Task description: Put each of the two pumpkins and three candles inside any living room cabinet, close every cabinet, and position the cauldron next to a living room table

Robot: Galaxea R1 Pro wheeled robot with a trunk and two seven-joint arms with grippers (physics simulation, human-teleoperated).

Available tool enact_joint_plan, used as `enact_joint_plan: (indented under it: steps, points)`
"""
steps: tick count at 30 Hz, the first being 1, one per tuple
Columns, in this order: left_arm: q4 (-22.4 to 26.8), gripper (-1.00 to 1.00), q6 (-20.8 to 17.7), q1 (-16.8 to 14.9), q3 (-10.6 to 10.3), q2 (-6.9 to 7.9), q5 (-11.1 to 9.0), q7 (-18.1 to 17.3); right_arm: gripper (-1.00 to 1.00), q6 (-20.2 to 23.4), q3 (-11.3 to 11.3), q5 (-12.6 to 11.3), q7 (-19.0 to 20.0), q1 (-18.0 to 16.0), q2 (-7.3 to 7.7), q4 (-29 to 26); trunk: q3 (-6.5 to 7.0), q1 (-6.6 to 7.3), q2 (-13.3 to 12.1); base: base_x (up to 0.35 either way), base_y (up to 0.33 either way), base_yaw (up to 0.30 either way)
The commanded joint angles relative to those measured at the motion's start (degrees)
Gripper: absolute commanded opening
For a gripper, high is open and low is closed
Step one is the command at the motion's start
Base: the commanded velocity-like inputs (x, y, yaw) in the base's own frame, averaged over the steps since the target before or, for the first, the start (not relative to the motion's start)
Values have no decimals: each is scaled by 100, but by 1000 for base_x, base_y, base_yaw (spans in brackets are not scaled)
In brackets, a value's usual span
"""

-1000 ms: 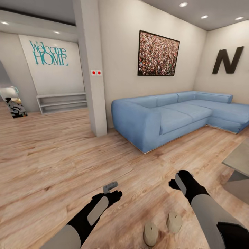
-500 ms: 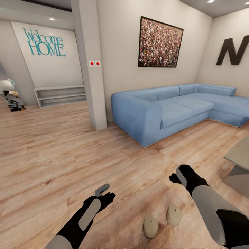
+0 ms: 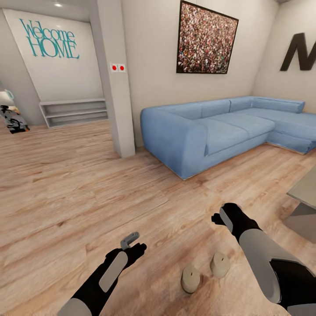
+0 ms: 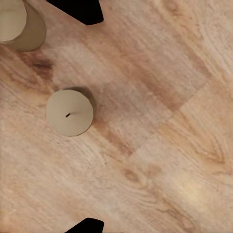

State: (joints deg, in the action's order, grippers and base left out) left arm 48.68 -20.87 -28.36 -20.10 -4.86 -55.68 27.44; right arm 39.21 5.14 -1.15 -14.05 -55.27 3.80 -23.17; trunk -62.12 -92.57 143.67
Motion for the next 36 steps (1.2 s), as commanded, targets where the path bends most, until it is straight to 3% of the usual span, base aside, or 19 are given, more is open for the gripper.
enact_joint_plan:
  steps: [1,9,12,16,29,33,34,36]
  points:
    - [2,100,-3,-3,-12,2,-44,47,100,19,17,-11,-18,-4,-4,-9,-28,-1,4,0,0,0]
    - [-33,100,21,-3,-12,-16,-25,86,100,-154,14,-24,36,-2,-29,-8,-205,-22,15,0,0,0]
    - [-59,100,108,-3,-12,-16,-22,92,100,-203,6,-12,253,6,-171,6,-272,-29,19,0,0,0]
    - [-75,100,173,-3,-11,-15,-24,94,100,-213,0,-4,309,16,-235,10,-361,-40,24,0,0,0]
    - [-60,100,209,8,-11,5,-38,95,100,-222,-1,12,337,16,-264,6,-649,-73,42,0,0,0]
    - [286,100,180,139,-6,35,-33,110,100,-237,4,17,326,22,-230,0,-737,-83,47,0,0,0]
    - [1009,100,88,364,-6,154,-23,234,100,-242,10,18,325,14,-206,-5,-759,-86,48,0,0,0]
    - [1689,100,-54,576,-14,278,-22,420,100,-244,14,18,325,7,-193,-8,-804,-91,51,0,0,0]
